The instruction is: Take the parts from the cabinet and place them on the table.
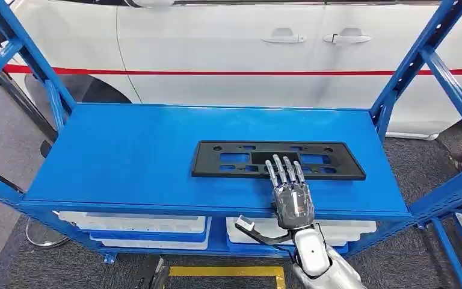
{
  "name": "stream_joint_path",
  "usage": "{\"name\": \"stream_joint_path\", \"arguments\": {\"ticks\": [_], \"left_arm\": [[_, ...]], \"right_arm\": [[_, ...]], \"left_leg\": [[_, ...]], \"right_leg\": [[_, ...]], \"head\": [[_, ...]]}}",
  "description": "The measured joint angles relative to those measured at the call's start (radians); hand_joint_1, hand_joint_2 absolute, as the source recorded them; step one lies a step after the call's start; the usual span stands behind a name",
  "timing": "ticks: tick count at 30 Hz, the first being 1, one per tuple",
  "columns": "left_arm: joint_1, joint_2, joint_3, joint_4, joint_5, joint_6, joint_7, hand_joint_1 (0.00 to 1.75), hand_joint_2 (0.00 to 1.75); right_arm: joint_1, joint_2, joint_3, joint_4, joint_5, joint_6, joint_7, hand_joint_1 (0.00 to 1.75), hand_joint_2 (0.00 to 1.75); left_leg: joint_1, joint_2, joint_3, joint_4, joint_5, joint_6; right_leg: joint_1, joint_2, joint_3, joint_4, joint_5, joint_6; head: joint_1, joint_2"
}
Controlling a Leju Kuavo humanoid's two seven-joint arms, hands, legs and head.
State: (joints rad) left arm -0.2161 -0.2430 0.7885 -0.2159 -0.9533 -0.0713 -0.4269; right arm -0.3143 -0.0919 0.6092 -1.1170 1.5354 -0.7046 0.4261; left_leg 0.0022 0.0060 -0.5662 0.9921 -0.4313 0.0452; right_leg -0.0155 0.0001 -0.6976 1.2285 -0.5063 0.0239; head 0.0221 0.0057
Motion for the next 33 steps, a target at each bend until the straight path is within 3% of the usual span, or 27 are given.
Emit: {"name": "stream_joint_path", "arguments": {"ticks": [1,2,3,4,6,8,9,11,12,13,14,15,17,18,21,23,24,26,27,28,29,30,32,33], "left_arm": [[0.000,0.000,0.000,0.000,0.000,0.000,0.000,0.00,0.00],[-0.001,0.000,-0.001,0.000,0.000,0.000,0.000,0.00,0.00],[-0.002,0.000,-0.001,0.000,0.000,0.000,0.000,0.00,0.00],[-0.003,0.000,-0.002,0.000,0.000,-0.001,0.000,0.00,0.00],[-0.003,0.000,-0.006,0.000,-0.001,-0.001,0.000,0.00,0.00],[-0.003,0.000,-0.008,0.000,-0.003,-0.002,0.000,0.00,0.00],[-0.004,0.000,-0.011,0.000,-0.004,-0.002,0.001,0.00,0.00],[-0.002,0.000,-0.015,0.000,-0.009,-0.002,0.004,0.00,0.00],[0.001,0.000,-0.015,0.000,-0.009,-0.002,0.005,0.00,0.00],[0.004,0.000,-0.015,0.000,-0.009,-0.002,0.005,0.00,0.00],[0.005,0.000,-0.015,0.000,-0.009,-0.002,0.005,0.00,0.00],[0.005,0.000,-0.015,0.000,-0.009,-0.002,0.005,0.00,0.00],[0.003,0.000,-0.016,0.000,-0.010,-0.002,0.005,0.00,0.00],[0.001,0.001,-0.017,0.000,-0.010,-0.002,0.005,0.00,0.00],[0.003,0.002,-0.019,0.000,-0.011,-0.002,0.005,0.00,0.00],[0.003,0.000,-0.022,0.000,-0.013,-0.002,0.005,0.00,0.00],[0.001,0.000,-0.023,0.000,-0.013,-0.002,0.005,0.00,0.00],[0.000,0.000,-0.024,0.000,-0.014,-0.002,0.005,0.00,0.00],[0.001,0.000,-0.024,0.000,-0.015,-0.002,0.005,0.00,0.00],[0.002,0.000,-0.024,0.000,-0.016,-0.002,0.005,0.00,0.00],[0.003,0.000,-0.024,0.000,-0.016,-0.002,0.005,0.00,0.00],[0.003,0.000,-0.025,0.000,-0.017,-0.002,0.005,0.00,0.00],[0.003,0.000,-0.026,0.000,-0.017,-0.002,0.005,0.00,0.00],[0.002,0.001,-0.026,0.000,-0.017,-0.002,0.005,0.00,0.00]], "right_arm": [[-0.002,0.000,0.000,0.001,0.000,0.000,0.000,0.00,1.75],[-0.006,0.000,0.000,0.002,0.000,0.000,0.000,0.00,1.75],[-0.010,0.000,0.000,0.004,0.000,0.000,0.000,0.00,1.75],[-0.013,0.000,0.000,0.005,0.000,0.000,0.002,0.00,1.75],[-0.019,-0.001,0.000,0.010,0.000,0.000,0.017,0.00,1.75],[-0.030,-0.001,-0.001,0.011,0.000,-0.001,0.028,0.00,1.75],[-0.035,-0.001,-0.010,0.013,0.000,-0.001,0.028,0.00,1.75],[-0.036,-0.005,-0.034,0.014,0.000,0.000,0.027,0.00,1.75],[-0.036,-0.005,-0.047,0.014,0.000,0.000,0.022,0.00,1.75],[-0.034,-0.005,-0.064,0.014,0.000,-0.001,0.014,0.00,1.75],[-0.032,-0.005,-0.080,0.012,0.000,0.000,0.010,0.00,1.75],[-0.032,-0.005,-0.092,0.012,0.000,0.000,0.009,0.00,1.75],[-0.033,-0.006,-0.112,0.007,0.000,-0.001,0.009,0.00,1.75],[-0.033,-0.006,-0.119,0.002,0.000,-0.001,0.010,0.00,1.75],[-0.033,-0.006,-0.132,0.000,0.000,0.000,0.011,0.00,1.75],[-0.034,-0.009,-0.144,-0.008,0.000,-0.001,0.009,0.00,1.75],[-0.037,-0.013,-0.148,-0.009,0.000,-0.001,0.009,0.00,1.75],[-0.034,-0.013,-0.149,-0.009,0.000,0.000,0.009,0.00,1.75],[-0.030,-0.016,-0.150,-0.009,0.000,0.000,0.009,0.00,1.75],[-0.027,-0.018,-0.150,-0.009,0.000,0.000,0.011,0.00,1.75],[-0.026,-0.020,-0.150,-0.009,0.000,0.000,0.013,0.00,1.75],[-0.026,-0.022,-0.150,-0.010,0.000,0.000,0.015,0.00,1.75],[-0.029,-0.023,-0.151,-0.012,0.000,0.000,0.015,0.00,1.75],[-0.031,-0.023,-0.151,-0.012,0.000,0.000,0.016,0.00,1.75]], "left_leg": [[0.001,-0.001,0.001,0.005,-0.003,-0.004],[0.000,-0.001,-0.001,0.013,-0.008,-0.009],[-0.008,-0.003,-0.008,0.023,-0.015,-0.015],[-0.008,-0.003,-0.008,0.023,-0.015,-0.019],[-0.005,-0.003,-0.005,0.019,-0.013,-0.028],[-0.004,-0.003,-0.010,0.038,-0.029,-0.040],[-0.002,-0.003,-0.033,0.084,-0.064,-0.047],[0.005,-0.003,-0.109,0.250,-0.148,-0.058],[0.007,-0.003,-0.138,0.312,-0.168,-0.060],[0.008,-0.003,-0.151,0.342,-0.166,-0.061],[0.009,-0.003,-0.138,0.314,-0.139,-0.060],[0.009,-0.003,-0.105,0.247,-0.098,-0.057],[0.008,-0.003,-0.011,0.060,-0.014,-0.044],[0.001,-0.004,0.003,0.022,-0.029,-0.039],[-0.004,-0.004,-0.002,0.023,-0.023,-0.026],[0.006,-0.002,0.009,-0.002,-0.005,-0.011],[0.005,-0.002,0.009,-0.007,-0.003,-0.004],[0.002,0.000,0.005,-0.005,-0.003,0.004],[0.000,0.000,0.005,-0.005,-0.004,0.005],[0.000,0.000,0.004,-0.003,-0.004,0.005],[0.000,-0.001,0.004,-0.001,-0.005,0.005],[0.000,-0.002,0.004,0.003,-0.008,0.003],[0.001,-0.002,0.004,0.017,-0.019,-0.005],[-0.004,-0.003,-0.002,0.026,-0.024,-0.012]], "right_leg": [[-0.001,-0.001,0.051,-0.098,0.045,-0.002],[-0.003,-0.002,0.095,-0.186,0.065,-0.004],[0.004,0.000,0.096,-0.192,0.056,-0.011],[0.000,0.001,0.093,-0.191,0.058,-0.018],[0.007,0.002,0.093,-0.191,0.058,-0.028],[-0.004,0.000,0.096,-0.199,0.066,-0.040],[-0.006,-0.001,0.095,-0.199,0.066,-0.045],[-0.004,-0.003,0.090,-0.199,0.067,-0.047],[-0.004,-0.003,0.088,-0.199,0.067,-0.047],[-0.004,-0.002,0.088,-0.198,0.067,-0.047],[-0.005,-0.002,0.088,-0.197,0.067,-0.046],[-0.005,-0.001,0.089,-0.197,0.067,-0.046],[-0.004,-0.001,0.092,-0.197,0.068,-0.042],[0.001,0.000,0.090,-0.196,0.069,-0.035],[-0.004,-0.001,0.089,-0.202,0.075,-0.015],[-0.005,-0.002,0.088,-0.196,0.069,-0.003],[-0.001,0.000,0.071,-0.162,0.039,-0.003],[-0.002,0.000,-0.001,-0.008,-0.042,-0.001],[-0.002,0.000,-0.033,0.058,-0.065,0.001],[-0.003,0.000,-0.052,0.094,-0.069,0.002],[-0.004,0.000,-0.047,0.081,-0.049,0.002],[-0.005,0.000,-0.017,0.019,-0.007,0.002],[-0.009,-0.003,0.074,-0.156,0.077,0.001],[-0.007,-0.003,0.083,-0.180,0.054,-0.004]], "head": [[0.000,0.000],[0.000,0.000],[0.000,0.000],[-0.001,0.000],[0.000,0.000],[0.000,0.000],[-0.003,0.000],[-0.003,0.000],[-0.003,0.000],[-0.003,0.000],[-0.003,0.000],[-0.003,0.000],[-0.003,0.000],[-0.003,0.000],[-0.003,0.000],[-0.002,0.000],[-0.002,0.000],[-0.001,0.000],[-0.002,0.000],[-0.002,0.000],[-0.002,0.000],[-0.002,0.000],[-0.002,0.000],[-0.002,0.000]]}}
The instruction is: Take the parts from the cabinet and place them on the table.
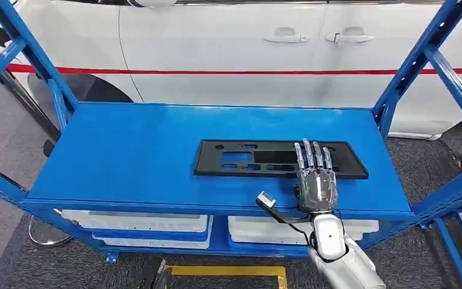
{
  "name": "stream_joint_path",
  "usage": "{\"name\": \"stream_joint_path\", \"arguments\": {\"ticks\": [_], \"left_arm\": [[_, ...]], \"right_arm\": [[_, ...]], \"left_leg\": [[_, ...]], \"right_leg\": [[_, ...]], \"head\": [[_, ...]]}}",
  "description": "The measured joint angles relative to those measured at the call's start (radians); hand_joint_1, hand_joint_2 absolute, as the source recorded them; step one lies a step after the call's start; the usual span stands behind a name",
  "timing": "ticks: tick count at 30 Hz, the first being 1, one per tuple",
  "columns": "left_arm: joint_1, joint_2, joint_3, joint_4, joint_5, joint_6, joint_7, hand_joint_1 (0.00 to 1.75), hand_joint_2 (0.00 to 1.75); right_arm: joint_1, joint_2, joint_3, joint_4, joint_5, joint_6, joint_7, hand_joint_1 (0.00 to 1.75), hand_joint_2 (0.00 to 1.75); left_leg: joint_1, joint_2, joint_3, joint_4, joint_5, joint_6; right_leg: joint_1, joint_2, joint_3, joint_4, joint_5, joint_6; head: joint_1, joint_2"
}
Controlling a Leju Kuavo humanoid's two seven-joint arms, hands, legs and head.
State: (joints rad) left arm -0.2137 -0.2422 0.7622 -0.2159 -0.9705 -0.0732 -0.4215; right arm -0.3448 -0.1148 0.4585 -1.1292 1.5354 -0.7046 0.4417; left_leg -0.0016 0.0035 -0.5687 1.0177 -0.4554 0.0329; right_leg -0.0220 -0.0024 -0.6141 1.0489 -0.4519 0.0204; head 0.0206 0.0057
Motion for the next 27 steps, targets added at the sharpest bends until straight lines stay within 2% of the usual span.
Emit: {"name": "stream_joint_path", "arguments": {"ticks": [1,3,5,6,7,8,9,10,11,12,13,15,16,17,19,20,21,22,23,25,26,27], "left_arm": [[-0.001,0.000,-0.001,0.000,0.000,0.000,0.000,0.00,0.00],[-0.002,0.001,-0.003,0.000,0.000,0.000,0.000,0.00,0.00],[-0.002,0.002,-0.003,0.000,0.000,0.000,0.001,0.00,0.00],[-0.002,0.001,-0.004,0.000,0.000,0.000,0.001,0.00,0.00],[-0.004,0.001,-0.004,0.000,0.000,0.000,0.001,0.00,0.00],[-0.004,0.001,-0.005,0.000,-0.001,0.000,0.001,0.00,0.00],[-0.003,0.001,-0.005,0.000,-0.001,0.000,0.001,0.00,0.00],[0.000,0.002,-0.005,0.000,-0.001,0.000,0.001,0.00,0.00],[0.002,0.002,-0.005,0.000,-0.001,0.000,0.002,0.00,0.00],[0.002,0.002,-0.005,0.000,-0.001,0.000,0.002,0.00,0.00],[0.001,0.002,-0.005,0.000,-0.001,0.000,0.002,0.00,0.00],[-0.002,0.002,-0.005,0.000,-0.001,0.000,0.002,0.00,0.00],[-0.003,0.002,-0.005,0.000,-0.001,0.000,0.002,0.00,0.00],[-0.005,0.002,-0.005,0.000,0.000,0.000,0.002,0.00,0.00],[-0.003,0.002,-0.006,0.000,0.000,0.000,0.002,0.00,0.00],[-0.003,0.002,-0.006,0.000,0.002,0.000,0.002,0.00,0.00],[-0.002,0.001,-0.006,0.000,0.003,0.000,0.002,0.00,0.00],[-0.004,0.001,-0.006,0.000,0.003,0.000,0.002,0.00,0.00],[-0.006,0.002,-0.006,0.000,0.004,0.000,0.002,0.00,0.00],[-0.006,0.002,-0.006,0.000,0.004,0.000,0.002,0.00,0.00],[-0.004,0.002,-0.006,0.000,0.004,0.000,0.002,0.00,0.00],[-0.001,0.002,-0.006,0.000,0.004,0.000,0.002,0.00,0.00]], "right_arm": [[0.001,0.000,0.000,-0.003,0.000,0.000,0.000,0.00,1.75],[0.003,0.000,0.000,-0.003,0.000,0.000,0.000,0.00,1.75],[0.001,-0.002,0.000,-0.004,0.000,0.000,0.000,0.00,1.75],[0.000,-0.002,0.000,-0.006,0.000,0.000,0.000,0.00,1.75],[-0.001,-0.002,0.000,-0.007,0.000,0.000,0.002,0.00,1.75],[-0.001,-0.002,0.000,-0.007,0.000,0.000,0.001,0.00,1.75],[0.000,-0.002,0.000,-0.007,0.000,0.000,0.002,0.05,1.75],[0.000,-0.002,0.000,-0.007,0.000,0.000,0.002,0.54,1.75],[0.000,-0.002,0.000,-0.007,0.000,0.000,0.000,1.12,1.75],[0.000,-0.002,0.000,-0.007,0.000,0.000,-0.003,1.68,1.75],[0.000,-0.002,0.000,-0.007,0.000,0.000,-0.009,1.75,1.75],[-0.001,-0.002,0.000,-0.010,0.000,0.000,-0.018,1.75,1.75],[-0.003,-0.002,0.000,-0.011,0.000,0.000,-0.022,1.75,1.75],[-0.004,-0.002,-0.001,-0.012,0.000,0.000,-0.023,1.75,1.75],[-0.003,-0.002,-0.004,-0.012,0.000,0.000,-0.031,1.75,1.75],[-0.004,-0.002,-0.005,-0.012,0.000,0.000,-0.036,1.75,1.75],[-0.003,-0.002,-0.007,-0.013,0.000,0.000,-0.041,1.75,1.75],[-0.004,-0.002,-0.009,-0.013,0.000,0.000,-0.042,1.75,1.75],[-0.004,-0.002,-0.012,-0.013,0.000,0.000,-0.042,1.75,1.75],[0.004,0.000,-0.014,-0.013,0.000,0.000,-0.050,1.75,1.75],[0.009,0.000,-0.018,-0.012,0.000,0.000,-0.055,1.75,1.75],[0.011,0.000,-0.020,-0.013,0.000,0.000,-0.060,1.75,1.75]], "left_leg": [[-0.004,0.000,-0.004,0.008,-0.003,-0.005],[-0.004,0.000,-0.003,0.004,-0.002,-0.011],[-0.003,0.000,-0.001,0.005,-0.007,-0.021],[0.000,0.000,-0.008,0.029,-0.027,-0.028],[0.002,0.000,-0.033,0.083,-0.060,-0.034],[0.006,0.000,-0.069,0.160,-0.096,-0.039],[0.008,0.000,-0.093,0.209,-0.115,-0.042],[0.010,0.000,-0.134,0.287,-0.136,-0.045],[0.011,0.000,-0.150,0.310,-0.135,-0.045],[0.011,0.000,-0.143,0.287,-0.108,-0.043],[0.011,0.000,-0.116,0.224,-0.065,-0.040],[0.010,0.000,-0.033,0.046,0.024,-0.026],[0.007,0.000,-0.019,0.012,0.008,-0.022],[0.001,0.000,-0.019,0.004,0.012,-0.020],[-0.003,-0.003,-0.022,0.005,0.014,-0.012],[-0.001,-0.004,-0.018,-0.009,0.021,-0.002],[0.009,-0.001,-0.010,-0.021,0.032,0.002],[0.007,-0.001,-0.010,-0.026,0.034,0.009],[0.006,0.000,-0.013,-0.026,0.037,0.016],[0.002,0.001,-0.016,-0.025,0.036,0.018],[0.001,0.000,-0.019,-0.023,0.036,0.018],[0.001,0.000,-0.019,-0.020,0.035,0.018]], "right_leg": [[0.003,0.003,-0.004,-0.003,0.007,-0.006],[0.006,0.003,-0.006,0.000,0.005,-0.014],[-0.001,0.003,-0.002,-0.009,0.010,-0.026],[-0.003,0.003,0.001,-0.011,0.010,-0.031],[-0.004,0.003,0.001,-0.011,0.010,-0.035],[-0.003,0.003,0.001,-0.011,0.010,-0.037],[-0.002,0.003,0.000,-0.011,0.010,-0.037],[-0.001,0.003,0.000,-0.010,0.010,-0.038],[0.000,0.003,0.000,-0.010,0.010,-0.038],[0.000,0.003,0.001,-0.010,0.010,-0.038],[0.000,0.004,0.002,-0.010,0.009,-0.037],[0.001,0.004,0.005,-0.010,0.009,-0.036],[0.002,0.004,0.004,-0.010,0.010,-0.030],[0.005,0.004,0.001,-0.009,0.010,-0.022],[0.000,0.002,0.001,-0.017,0.016,-0.009],[0.004,0.002,0.004,-0.021,0.018,0.001],[-0.002,0.000,0.003,-0.011,0.011,0.004],[0.004,0.002,-0.013,0.022,-0.018,0.004],[0.002,0.003,-0.045,0.090,-0.061,0.004],[0.001,0.003,-0.110,0.230,-0.126,0.006],[0.001,0.003,-0.133,0.280,-0.137,0.008],[0.000,0.003,-0.127,0.267,-0.114,0.008]], "head": [[-0.001,0.000],[-0.001,0.000],[0.000,0.000],[-0.001,0.000],[-0.002,0.000],[-0.002,0.000],[-0.002,0.000],[-0.002,0.000],[-0.002,0.000],[-0.002,0.000],[-0.002,0.000],[-0.002,0.000],[-0.002,0.000],[-0.002,0.000],[-0.002,0.000],[-0.002,0.000],[-0.002,0.000],[0.000,0.000],[-0.001,0.000],[-0.001,0.000],[0.000,0.000],[0.000,0.000]]}}
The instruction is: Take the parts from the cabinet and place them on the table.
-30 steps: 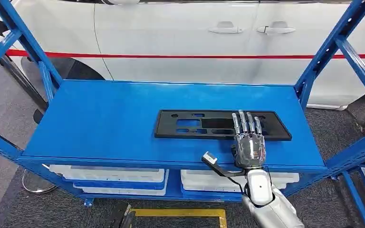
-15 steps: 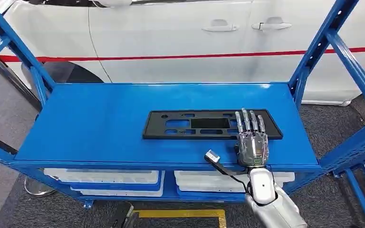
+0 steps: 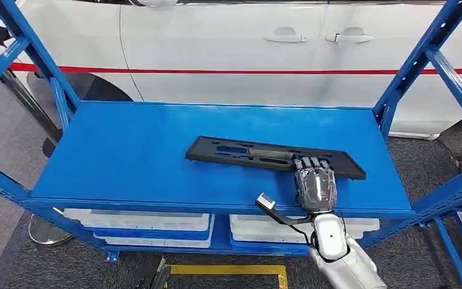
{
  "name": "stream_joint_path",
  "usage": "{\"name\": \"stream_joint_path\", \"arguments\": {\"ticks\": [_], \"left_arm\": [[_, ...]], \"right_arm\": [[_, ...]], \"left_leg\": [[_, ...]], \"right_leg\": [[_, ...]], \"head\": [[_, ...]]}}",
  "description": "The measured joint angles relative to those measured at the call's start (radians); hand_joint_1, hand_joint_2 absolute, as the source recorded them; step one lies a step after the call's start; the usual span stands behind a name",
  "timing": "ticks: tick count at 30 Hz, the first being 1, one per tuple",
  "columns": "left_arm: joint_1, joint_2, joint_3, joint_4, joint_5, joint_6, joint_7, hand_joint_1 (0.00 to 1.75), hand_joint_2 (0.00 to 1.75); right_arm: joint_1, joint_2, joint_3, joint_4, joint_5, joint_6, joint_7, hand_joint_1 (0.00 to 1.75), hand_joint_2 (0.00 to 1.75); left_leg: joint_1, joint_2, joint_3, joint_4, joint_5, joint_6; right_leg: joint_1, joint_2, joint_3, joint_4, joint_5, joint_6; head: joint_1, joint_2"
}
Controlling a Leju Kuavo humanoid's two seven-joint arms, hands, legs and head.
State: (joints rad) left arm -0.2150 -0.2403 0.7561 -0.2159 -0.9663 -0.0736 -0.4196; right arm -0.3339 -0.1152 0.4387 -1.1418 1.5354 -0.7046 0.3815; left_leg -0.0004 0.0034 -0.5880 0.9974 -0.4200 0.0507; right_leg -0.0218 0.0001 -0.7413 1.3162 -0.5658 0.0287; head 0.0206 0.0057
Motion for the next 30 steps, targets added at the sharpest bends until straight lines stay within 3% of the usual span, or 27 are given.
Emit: {"name": "stream_joint_path", "arguments": {"ticks": [1,3,4,8,9,10,11,13,14,15,16,18,19,21,23,24,25,26,28,29,30], "left_arm": [[0.001,0.000,0.000,0.000,0.000,0.000,0.000,0.00,0.00],[0.000,0.000,0.000,0.000,0.001,0.000,0.000,0.00,0.00],[-0.001,0.000,0.000,0.000,0.002,0.000,0.000,0.00,0.00],[-0.002,0.000,0.000,0.000,0.004,0.000,0.000,0.00,0.00],[-0.002,0.000,0.000,0.000,0.005,0.000,0.000,0.00,0.00],[-0.002,0.000,0.000,0.000,0.006,0.000,-0.001,0.00,0.00],[-0.003,0.000,0.000,0.000,0.007,0.000,-0.001,0.00,0.00],[-0.001,0.000,0.000,0.000,0.010,0.000,-0.001,0.00,0.00],[0.001,0.000,0.000,0.000,0.011,0.000,-0.001,0.00,0.00],[0.002,0.000,0.000,0.000,0.012,0.000,-0.001,0.00,0.00],[0.002,0.001,0.000,0.000,0.013,0.000,-0.001,0.00,0.00],[0.000,0.001,0.000,0.000,0.013,0.000,-0.002,0.00,0.00],[-0.002,0.001,0.000,0.000,0.013,0.000,-0.002,0.00,0.00],[-0.003,0.001,0.000,0.000,0.013,0.002,-0.005,0.00,0.00],[0.000,0.002,0.000,0.000,0.014,0.010,-0.013,0.00,0.00],[-0.001,0.000,0.000,0.000,0.016,0.015,-0.019,0.00,0.00],[-0.002,-0.001,0.000,0.000,0.018,0.019,-0.024,0.00,0.00],[-0.005,-0.002,0.000,0.000,0.023,0.021,-0.028,0.00,0.00],[-0.004,-0.002,0.000,0.000,0.033,0.032,-0.040,0.00,0.00],[-0.003,-0.002,0.000,0.000,0.034,0.039,-0.042,0.00,0.00],[-0.001,-0.002,0.001,0.000,0.034,0.040,-0.042,0.00,0.00]], "right_arm": [[0.000,0.000,-0.001,0.000,0.000,0.000,-0.005,1.75,1.75],[-0.001,0.000,-0.009,-0.007,0.000,0.000,-0.018,1.75,1.75],[-0.004,0.001,-0.016,-0.011,0.000,0.000,-0.022,1.75,1.75],[0.003,0.004,-0.029,-0.014,0.000,0.000,-0.032,1.75,1.75],[0.003,0.005,-0.031,-0.017,0.000,0.000,-0.035,1.75,1.75],[0.002,0.005,-0.034,-0.021,0.000,0.000,-0.036,1.75,1.75],[0.002,0.007,-0.038,-0.024,0.000,0.000,-0.037,1.75,1.75],[0.008,0.013,-0.051,-0.031,0.000,0.000,-0.055,1.75,1.75],[0.012,0.014,-0.060,-0.034,0.000,0.000,-0.068,1.75,1.75],[0.016,0.019,-0.072,-0.040,0.000,0.000,-0.085,1.75,1.75],[0.019,0.025,-0.087,-0.048,0.000,0.000,-0.099,1.75,1.75],[0.020,0.036,-0.108,-0.058,0.000,0.000,-0.108,1.75,1.75],[0.021,0.038,-0.116,-0.064,0.000,0.000,-0.118,1.75,1.75],[0.024,0.050,-0.143,-0.075,-0.001,0.000,-0.165,1.75,1.75],[0.033,0.074,-0.183,-0.107,-0.008,0.000,-0.263,1.75,1.75],[0.034,0.092,-0.212,-0.133,-0.013,0.000,-0.324,1.75,1.75],[0.036,0.106,-0.243,-0.156,-0.024,0.000,-0.374,1.75,1.75],[0.035,0.123,-0.268,-0.172,-0.040,0.000,-0.414,1.75,1.75],[0.037,0.170,-0.333,-0.220,-0.087,0.000,-0.556,1.75,1.75],[0.038,0.192,-0.367,-0.244,-0.104,0.000,-0.608,1.75,1.75],[0.037,0.210,-0.390,-0.259,-0.112,0.000,-0.627,1.75,1.75]], "left_leg": [[0.000,-0.001,0.000,0.001,-0.001,-0.001],[0.001,-0.003,0.000,0.014,-0.007,-0.008],[-0.003,-0.004,-0.005,0.021,-0.011,-0.015],[-0.004,-0.005,-0.009,0.025,-0.012,-0.034],[-0.003,-0.004,-0.015,0.033,-0.019,-0.039],[-0.002,-0.004,-0.022,0.056,-0.040,-0.046],[0.000,-0.005,-0.049,0.117,-0.077,-0.053],[0.007,-0.004,-0.123,0.275,-0.147,-0.062],[0.008,-0.004,-0.147,0.324,-0.158,-0.064],[0.008,-0.004,-0.149,0.323,-0.142,-0.064],[0.008,-0.004,-0.126,0.273,-0.105,-0.062],[0.007,-0.004,-0.038,0.096,-0.017,-0.050],[0.004,-0.005,-0.010,0.030,-0.014,-0.041],[-0.003,-0.005,-0.005,0.022,-0.017,-0.035],[-0.007,-0.005,-0.007,0.021,-0.015,-0.027],[0.007,-0.004,0.004,0.000,-0.004,-0.016],[0.005,-0.002,0.007,-0.008,0.000,-0.012],[0.005,-0.002,0.007,-0.008,0.001,-0.006],[0.004,-0.002,0.006,-0.008,0.001,-0.004],[0.003,-0.002,0.005,-0.007,0.001,-0.004],[0.004,-0.002,0.005,-0.006,0.000,-0.005]], "right_leg": [[0.000,0.000,0.020,-0.037,0.026,-0.001],[-0.001,-0.002,0.123,-0.231,0.118,-0.006],[0.002,-0.002,0.142,-0.270,0.101,-0.011],[0.008,0.000,0.135,-0.272,0.111,-0.030],[-0.001,-0.003,0.139,-0.281,0.116,-0.038],[-0.001,-0.002,0.141,-0.282,0.117,-0.040],[-0.002,-0.003,0.141,-0.282,0.117,-0.046],[0.000,-0.003,0.140,-0.282,0.116,-0.047],[0.000,-0.004,0.139,-0.281,0.116,-0.046],[0.000,-0.003,0.140,-0.281,0.116,-0.046],[0.000,-0.003,0.140,-0.281,0.115,-0.046],[0.000,0.000,0.144,-0.281,0.114,-0.043],[0.000,-0.001,0.144,-0.281,0.113,-0.041],[0.003,0.000,0.140,-0.281,0.114,-0.027],[0.000,0.000,0.142,-0.288,0.117,-0.016],[0.004,0.000,0.141,-0.285,0.112,-0.010],[0.002,0.000,0.136,-0.263,0.097,-0.007],[0.002,0.000,0.110,-0.210,0.060,-0.009],[0.000,0.000,0.036,-0.057,-0.011,-0.006],[0.000,0.000,0.005,0.001,-0.027,-0.004],[-0.001,0.000,-0.004,0.013,-0.016,-0.004]], "head": [[0.000,0.000],[0.000,0.000],[0.000,0.000],[0.000,0.000],[0.000,0.000],[-0.001,0.000],[-0.002,0.000],[-0.002,0.000],[-0.002,0.000],[-0.002,0.000],[-0.002,0.000],[-0.002,0.000],[-0.002,0.000],[-0.002,0.000],[-0.002,0.000],[-0.002,0.000],[0.000,0.000],[0.000,0.000],[-0.001,0.000],[0.000,0.000],[-0.001,0.000]]}}
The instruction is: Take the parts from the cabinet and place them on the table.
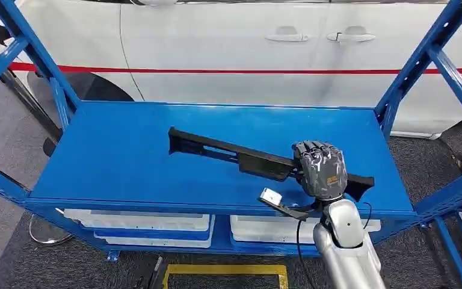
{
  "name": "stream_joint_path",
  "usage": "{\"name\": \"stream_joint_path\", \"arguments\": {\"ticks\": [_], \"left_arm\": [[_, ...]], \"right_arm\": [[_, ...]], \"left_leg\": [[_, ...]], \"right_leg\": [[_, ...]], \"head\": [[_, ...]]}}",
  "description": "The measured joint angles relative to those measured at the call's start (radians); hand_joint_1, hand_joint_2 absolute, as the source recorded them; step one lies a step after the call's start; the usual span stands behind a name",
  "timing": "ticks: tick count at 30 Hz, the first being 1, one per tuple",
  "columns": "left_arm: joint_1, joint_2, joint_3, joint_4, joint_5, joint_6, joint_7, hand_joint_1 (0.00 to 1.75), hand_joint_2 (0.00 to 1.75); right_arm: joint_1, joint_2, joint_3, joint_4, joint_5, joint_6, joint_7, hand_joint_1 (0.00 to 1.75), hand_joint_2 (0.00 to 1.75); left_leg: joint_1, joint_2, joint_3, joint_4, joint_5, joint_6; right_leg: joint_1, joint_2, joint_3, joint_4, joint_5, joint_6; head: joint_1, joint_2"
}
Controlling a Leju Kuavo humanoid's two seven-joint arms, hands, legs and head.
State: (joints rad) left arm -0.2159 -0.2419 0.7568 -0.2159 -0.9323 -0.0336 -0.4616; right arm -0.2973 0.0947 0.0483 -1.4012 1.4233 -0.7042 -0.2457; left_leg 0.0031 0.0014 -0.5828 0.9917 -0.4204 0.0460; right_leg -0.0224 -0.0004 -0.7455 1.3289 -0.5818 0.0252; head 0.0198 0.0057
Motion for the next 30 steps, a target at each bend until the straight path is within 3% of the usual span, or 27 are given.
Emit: {"name": "stream_joint_path", "arguments": {"ticks": [2,3,4,5,8,19,21,23,24,25,26,27,28,29,30], "left_arm": [[0.000,-0.001,0.000,0.000,0.000,0.008,-0.005,0.00,0.00],[0.000,-0.002,0.000,0.000,-0.001,0.018,-0.008,0.00,0.00],[0.001,-0.002,0.000,0.000,0.000,0.022,-0.010,0.00,0.00],[0.000,-0.002,0.000,0.000,0.000,0.026,-0.015,0.00,0.00],[0.004,-0.001,0.000,0.000,0.000,0.038,-0.029,0.00,0.00],[0.004,-0.001,0.000,0.000,0.000,0.038,-0.030,0.00,0.00],[0.005,-0.001,0.000,0.000,0.000,0.040,-0.031,0.00,0.00],[0.005,0.001,0.000,0.000,0.000,0.045,-0.034,0.00,0.00],[0.006,0.001,0.000,0.000,-0.001,0.046,-0.036,0.00,0.00],[0.008,0.001,0.000,0.000,-0.001,0.047,-0.036,0.00,0.00],[0.015,0.001,0.000,0.000,-0.001,0.047,-0.036,0.00,1.75],[0.016,0.002,0.000,0.000,0.003,0.034,-0.034,0.00,1.75],[0.027,0.005,0.001,0.000,0.029,0.000,-0.026,0.00,0.00],[0.036,0.004,0.003,0.000,0.041,-0.011,-0.024,0.00,0.00],[0.037,0.004,0.004,0.000,0.043,-0.013,-0.025,0.00,0.00]], "right_arm": [[0.000,0.032,-0.038,-0.025,-0.016,0.000,-0.047,1.75,1.75],[-0.001,0.055,-0.061,-0.048,-0.029,0.000,-0.099,1.75,1.75],[-0.004,0.072,-0.079,-0.068,-0.041,0.000,-0.145,1.75,1.75],[-0.012,0.090,-0.094,-0.083,-0.051,0.000,-0.178,1.75,1.75],[-0.010,0.134,-0.107,-0.130,-0.072,0.001,-0.228,1.75,1.75],[-0.010,0.136,-0.107,-0.132,-0.072,0.001,-0.229,1.75,1.75],[-0.010,0.142,-0.107,-0.140,-0.073,0.001,-0.233,1.75,1.75],[-0.010,0.158,-0.098,-0.163,-0.073,0.002,-0.240,1.75,1.75],[-0.011,0.182,-0.085,-0.190,-0.078,0.003,-0.239,1.75,1.75],[-0.010,0.186,-0.083,-0.194,-0.078,0.003,-0.239,1.75,1.75],[-0.006,0.193,-0.080,-0.201,-0.078,0.003,-0.239,1.75,1.75],[-0.008,0.202,-0.065,-0.215,-0.093,0.004,-0.247,1.75,1.75],[-0.031,0.200,0.027,-0.222,-0.096,0.005,-0.181,1.75,1.75],[-0.064,0.185,0.107,-0.223,-0.106,0.005,-0.132,1.75,1.75],[-0.076,0.179,0.131,-0.223,-0.114,0.005,-0.122,1.75,1.75]], "left_leg": [[0.002,-0.002,0.001,0.006,-0.005,-0.003],[0.004,-0.004,0.001,0.015,-0.011,-0.009],[0.004,-0.005,-0.002,0.026,-0.018,-0.016],[-0.005,-0.006,-0.012,0.043,-0.027,-0.024],[-0.002,-0.004,-0.013,0.039,-0.025,-0.035],[-0.001,-0.004,-0.013,0.039,-0.025,-0.036],[-0.001,-0.003,-0.013,0.039,-0.025,-0.038],[0.001,-0.002,-0.016,0.047,-0.036,-0.045],[0.005,-0.003,-0.080,0.188,-0.120,-0.060],[0.006,-0.003,-0.120,0.275,-0.157,-0.063],[0.006,-0.003,-0.163,0.358,-0.162,-0.061],[0.000,-0.003,-0.030,0.088,-0.021,-0.034],[-0.012,-0.002,-0.013,0.036,-0.029,-0.020],[0.000,0.003,0.006,0.002,-0.008,-0.006],[0.000,0.003,0.005,0.002,-0.006,-0.002]], "right_leg": [[-0.002,-0.001,0.040,-0.090,0.071,0.001],[-0.003,-0.001,0.089,-0.191,0.124,0.000],[-0.004,-0.003,0.119,-0.260,0.144,-0.002],[0.003,-0.002,0.124,-0.279,0.128,-0.007],[0.007,0.004,0.116,-0.268,0.129,-0.024],[0.007,0.004,0.116,-0.268,0.129,-0.025],[0.007,0.005,0.116,-0.269,0.130,-0.028],[0.000,0.002,0.120,-0.275,0.133,-0.038],[0.001,0.001,0.121,-0.276,0.133,-0.047],[0.003,0.001,0.120,-0.276,0.132,-0.048],[0.006,0.001,0.121,-0.276,0.131,-0.049],[0.011,0.004,0.127,-0.276,0.131,-0.049],[0.009,0.004,0.127,-0.285,0.136,-0.028],[0.013,0.002,0.120,-0.260,0.113,-0.015],[0.011,0.003,0.095,-0.206,0.075,-0.013]], "head": [[0.000,0.000],[0.000,0.000],[0.001,0.000],[0.000,0.000],[0.000,0.000],[0.000,0.000],[0.000,0.000],[0.000,0.000],[-0.001,0.000],[-0.001,0.000],[-0.001,0.000],[-0.001,0.000],[-0.001,0.000],[0.000,0.000],[0.000,0.000]]}}
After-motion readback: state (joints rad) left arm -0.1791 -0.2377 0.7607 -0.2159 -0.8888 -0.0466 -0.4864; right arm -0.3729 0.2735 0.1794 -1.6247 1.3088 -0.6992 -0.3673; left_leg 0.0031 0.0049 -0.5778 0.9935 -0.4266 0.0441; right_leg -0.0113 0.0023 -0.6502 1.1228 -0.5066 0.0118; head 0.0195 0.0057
